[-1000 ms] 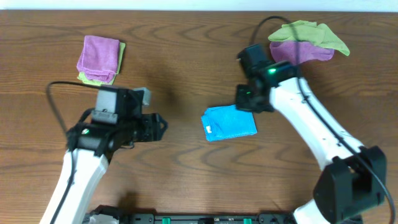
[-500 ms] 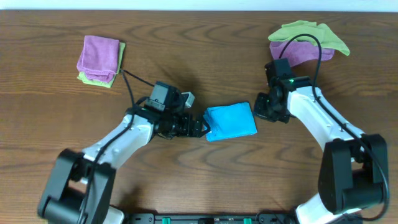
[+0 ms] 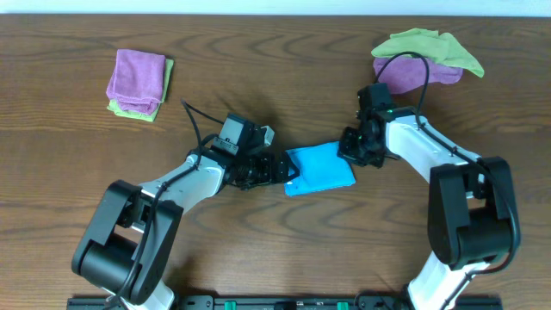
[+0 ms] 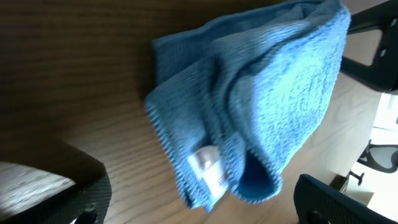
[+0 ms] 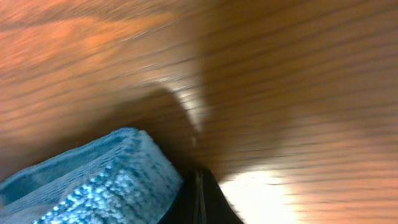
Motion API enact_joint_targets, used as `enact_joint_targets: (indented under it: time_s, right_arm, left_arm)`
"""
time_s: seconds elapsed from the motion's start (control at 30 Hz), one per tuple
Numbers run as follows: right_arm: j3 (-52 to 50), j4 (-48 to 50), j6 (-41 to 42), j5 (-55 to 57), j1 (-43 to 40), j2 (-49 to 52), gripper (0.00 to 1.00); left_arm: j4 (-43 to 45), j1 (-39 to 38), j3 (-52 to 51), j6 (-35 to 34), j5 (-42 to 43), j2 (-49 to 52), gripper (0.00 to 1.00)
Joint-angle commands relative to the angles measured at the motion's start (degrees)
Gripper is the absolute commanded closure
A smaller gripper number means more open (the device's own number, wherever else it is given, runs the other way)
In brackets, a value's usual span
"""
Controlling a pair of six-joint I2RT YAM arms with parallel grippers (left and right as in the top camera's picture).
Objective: Fold the cloth
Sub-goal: 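Grasp the folded blue cloth with the left gripper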
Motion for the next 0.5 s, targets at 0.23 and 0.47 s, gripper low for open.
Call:
enact_joint_targets:
  time_s: [0.23, 0.47]
  right_arm:
    - [-0.61, 0.94, 0.76, -7.15, 5.18, 3.13, 0.99]
    - [-0.15, 0.07, 0.57, -11.3, 4.66, 3.08, 0.99]
  left_arm:
    - [-0.52, -1.01, 0.13, -3.63, 0.02, 4.22, 0.01]
    - [-1.79, -1.01, 0.13, -3.63, 0.0, 4.22, 0.94]
